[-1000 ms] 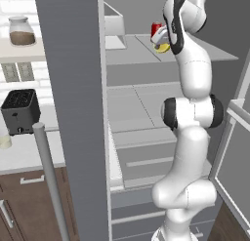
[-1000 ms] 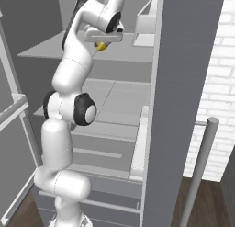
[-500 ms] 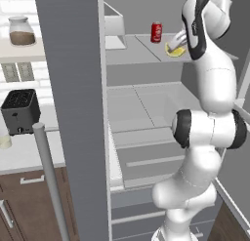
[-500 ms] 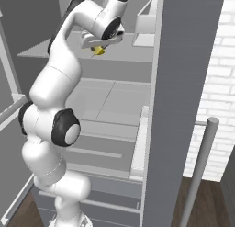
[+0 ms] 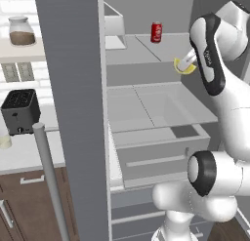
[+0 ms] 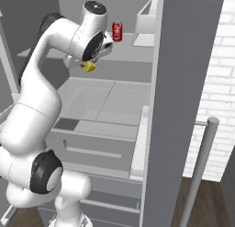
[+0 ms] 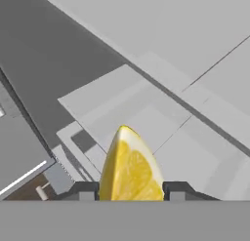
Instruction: Grab a lemon wedge from the fridge and one ice cube from the ice bowl, and put them in the glass of lemonade.
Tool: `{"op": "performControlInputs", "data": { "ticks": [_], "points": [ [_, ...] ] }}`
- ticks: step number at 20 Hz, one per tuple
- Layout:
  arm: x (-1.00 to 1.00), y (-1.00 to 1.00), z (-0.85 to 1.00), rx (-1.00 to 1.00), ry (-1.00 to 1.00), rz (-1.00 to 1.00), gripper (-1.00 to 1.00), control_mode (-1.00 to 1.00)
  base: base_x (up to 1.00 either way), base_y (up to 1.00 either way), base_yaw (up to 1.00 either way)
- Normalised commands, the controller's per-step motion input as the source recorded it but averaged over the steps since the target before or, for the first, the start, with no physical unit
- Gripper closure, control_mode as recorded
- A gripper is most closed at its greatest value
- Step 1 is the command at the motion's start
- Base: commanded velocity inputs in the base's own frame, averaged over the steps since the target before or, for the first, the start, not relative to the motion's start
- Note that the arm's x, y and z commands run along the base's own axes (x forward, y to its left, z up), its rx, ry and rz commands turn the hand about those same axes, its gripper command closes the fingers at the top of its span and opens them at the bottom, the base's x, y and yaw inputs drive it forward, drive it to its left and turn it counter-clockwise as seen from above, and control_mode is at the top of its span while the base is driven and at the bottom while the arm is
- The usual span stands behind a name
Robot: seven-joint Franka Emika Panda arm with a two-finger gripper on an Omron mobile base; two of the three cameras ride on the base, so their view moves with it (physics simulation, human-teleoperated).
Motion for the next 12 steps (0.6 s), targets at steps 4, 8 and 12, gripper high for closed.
{"op": "performControlInputs", "data": {
  "ticks": [4, 8, 12],
  "points": [
    [-0.7, 0.04, -0.06, -0.16, 0.13, 0.0, 1.0, -1.0, 0.0, 0.0, 0.0],
    [-0.63, 0.11, -0.53, -0.14, 0.13, -0.03, 1.0, -1.0, 0.0, 0.0, 0.0],
    [-0.5, 0.01, -0.31, -0.04, 0.13, -0.09, 1.0, -1.0, 0.0, 0.0, 0.0]
  ]
}}
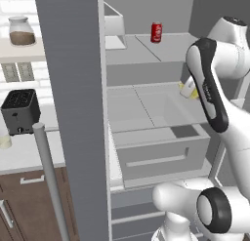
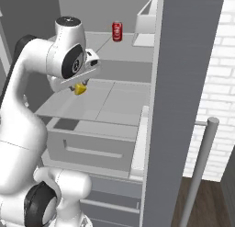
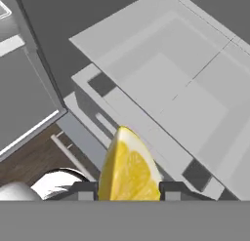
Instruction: Grab a lemon wedge from the fridge and one ice cube from the ice bowl, and put them in the glass of lemonade.
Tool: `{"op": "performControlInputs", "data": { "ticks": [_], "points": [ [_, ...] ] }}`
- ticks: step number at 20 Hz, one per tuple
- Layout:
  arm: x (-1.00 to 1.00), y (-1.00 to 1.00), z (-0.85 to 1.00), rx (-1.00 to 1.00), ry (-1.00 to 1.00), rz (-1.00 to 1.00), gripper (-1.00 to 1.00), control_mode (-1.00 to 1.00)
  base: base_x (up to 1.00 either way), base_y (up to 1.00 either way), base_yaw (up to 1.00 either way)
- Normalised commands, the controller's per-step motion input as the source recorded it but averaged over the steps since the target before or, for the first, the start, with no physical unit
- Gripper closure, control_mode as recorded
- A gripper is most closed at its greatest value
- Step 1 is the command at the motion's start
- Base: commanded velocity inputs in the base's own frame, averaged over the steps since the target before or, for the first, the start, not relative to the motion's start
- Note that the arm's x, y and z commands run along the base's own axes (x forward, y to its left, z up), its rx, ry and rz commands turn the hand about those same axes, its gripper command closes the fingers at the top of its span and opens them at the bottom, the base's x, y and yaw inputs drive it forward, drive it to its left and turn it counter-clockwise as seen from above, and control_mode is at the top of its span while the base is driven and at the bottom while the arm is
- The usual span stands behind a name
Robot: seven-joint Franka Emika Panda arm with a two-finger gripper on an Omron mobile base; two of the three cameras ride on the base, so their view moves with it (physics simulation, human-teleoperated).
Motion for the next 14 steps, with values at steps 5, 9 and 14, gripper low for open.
{"op": "performControlInputs", "data": {
  "ticks": [5, 9, 14],
  "points": [
    [-0.48, 0.01, -0.01, 0.0, 0.09, -0.22, 1.0, -1.0, 0.0, 0.0, 0.0],
    [-0.57, 0.01, 0.0, 0.07, 0.0, -0.37, 1.0, -1.0, 0.0, 0.0, 0.0],
    [-0.39, 0.0, -0.1, 0.05, 0.05, -0.48, 1.0, -1.0, 0.0, 0.0, 0.0]
  ]
}}
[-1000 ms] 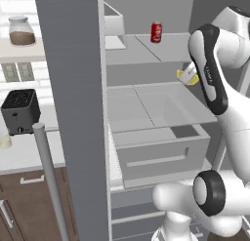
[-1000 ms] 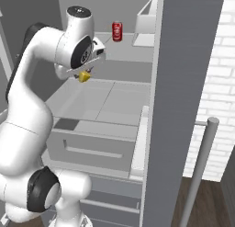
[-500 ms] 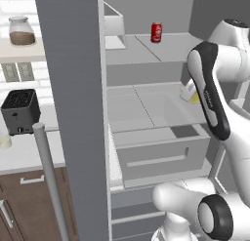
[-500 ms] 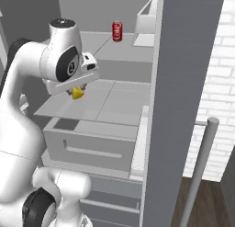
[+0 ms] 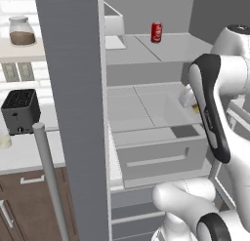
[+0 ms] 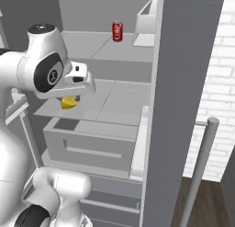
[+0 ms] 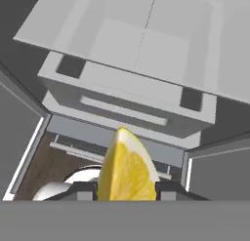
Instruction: Grab a lemon wedge from the fridge and one ice cube from the ice bowl, and put them in the glass of lemonade.
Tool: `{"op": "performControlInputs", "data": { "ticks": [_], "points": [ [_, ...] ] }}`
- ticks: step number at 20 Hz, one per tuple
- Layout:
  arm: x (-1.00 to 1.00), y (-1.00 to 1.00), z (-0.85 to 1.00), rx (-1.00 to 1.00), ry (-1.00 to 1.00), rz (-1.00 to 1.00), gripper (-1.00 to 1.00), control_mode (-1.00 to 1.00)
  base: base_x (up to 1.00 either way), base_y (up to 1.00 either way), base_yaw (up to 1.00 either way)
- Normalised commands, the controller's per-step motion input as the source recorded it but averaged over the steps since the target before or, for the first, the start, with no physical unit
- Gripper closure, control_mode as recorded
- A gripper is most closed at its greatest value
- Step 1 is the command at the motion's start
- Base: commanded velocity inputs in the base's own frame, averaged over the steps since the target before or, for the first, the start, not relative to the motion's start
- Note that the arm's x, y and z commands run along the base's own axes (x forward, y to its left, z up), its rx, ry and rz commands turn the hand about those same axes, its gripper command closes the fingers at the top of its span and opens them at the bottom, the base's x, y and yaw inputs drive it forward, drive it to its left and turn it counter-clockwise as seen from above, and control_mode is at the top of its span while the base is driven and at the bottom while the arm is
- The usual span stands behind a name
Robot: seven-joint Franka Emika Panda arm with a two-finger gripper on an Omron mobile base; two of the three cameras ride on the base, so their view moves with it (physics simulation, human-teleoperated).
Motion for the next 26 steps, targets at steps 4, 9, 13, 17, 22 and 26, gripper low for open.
{"op": "performControlInputs", "data": {
  "ticks": [4, 9, 13, 17, 22, 26],
  "points": [
    [-0.31, -0.07, -0.03, 0.22, 0.03, -0.33, 1.0, -1.0, 0.0, 0.0, 0.0],
    [-0.22, -0.13, 0.0, 0.14, 0.02, -0.12, 1.0, -1.0, 0.0, 0.0, 0.0],
    [-0.52, -0.04, 0.0, 0.03, 0.0, -0.01, 1.0, -1.0, 0.0, 0.0, 0.0],
    [-0.33, 0.0, 0.0, 0.0, 0.0, 0.0, 1.0, -1.0, 0.0, 0.0, 0.0],
    [0.0, 0.0, 0.0, 0.0, 0.0, 0.0, 1.0, -1.0, 0.0, 0.0, 0.0],
    [-0.01, 0.0, 0.0, 0.0, 0.0, 0.0, 1.0, 1.0, -0.11, 0.0, 0.0]
  ]
}}
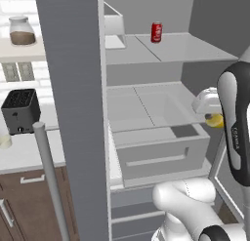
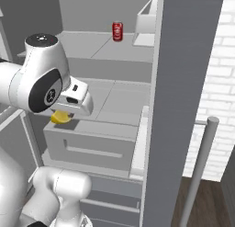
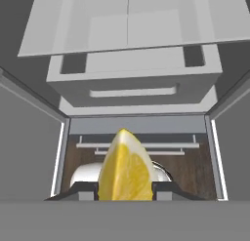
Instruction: Grab a lemon wedge from the fridge and one ice cube from the ice bowl, and put them in the glass of lemonade.
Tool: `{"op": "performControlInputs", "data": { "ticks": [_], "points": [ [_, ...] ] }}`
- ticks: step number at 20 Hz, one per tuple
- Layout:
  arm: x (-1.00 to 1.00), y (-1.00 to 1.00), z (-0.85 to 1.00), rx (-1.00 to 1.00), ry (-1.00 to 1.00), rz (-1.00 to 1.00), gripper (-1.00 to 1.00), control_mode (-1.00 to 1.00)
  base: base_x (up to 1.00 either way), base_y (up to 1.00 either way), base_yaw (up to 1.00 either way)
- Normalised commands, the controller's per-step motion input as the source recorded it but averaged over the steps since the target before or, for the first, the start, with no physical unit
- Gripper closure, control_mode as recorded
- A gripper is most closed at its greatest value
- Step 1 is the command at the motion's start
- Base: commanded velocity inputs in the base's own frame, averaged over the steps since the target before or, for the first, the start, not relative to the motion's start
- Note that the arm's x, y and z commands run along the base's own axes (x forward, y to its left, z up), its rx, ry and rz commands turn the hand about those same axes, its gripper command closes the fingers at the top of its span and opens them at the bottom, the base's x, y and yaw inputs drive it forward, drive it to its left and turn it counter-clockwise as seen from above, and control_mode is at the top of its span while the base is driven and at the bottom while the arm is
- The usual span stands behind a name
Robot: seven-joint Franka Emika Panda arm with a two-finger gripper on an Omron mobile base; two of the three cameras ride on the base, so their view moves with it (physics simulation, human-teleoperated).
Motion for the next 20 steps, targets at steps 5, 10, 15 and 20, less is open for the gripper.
{"op": "performControlInputs", "data": {
  "ticks": [5, 10, 15, 20],
  "points": [
    [0.0, 0.0, 0.0, 0.0, 0.0, 0.0, 1.0, 1.0, -1.0, 0.0, 0.0],
    [0.0, 0.0, 0.0, 0.0, 0.0, 0.0, 1.0, 1.0, -1.0, 0.0, 0.0],
    [0.0, 0.0, 0.0, 0.0, 0.0, 0.0, 1.0, 1.0, -0.64, 0.52, 0.61],
    [0.0, 0.0, 0.0, 0.0, 0.0, 0.0, 1.0, 1.0, 0.0, 0.03, 1.0]
  ]
}}
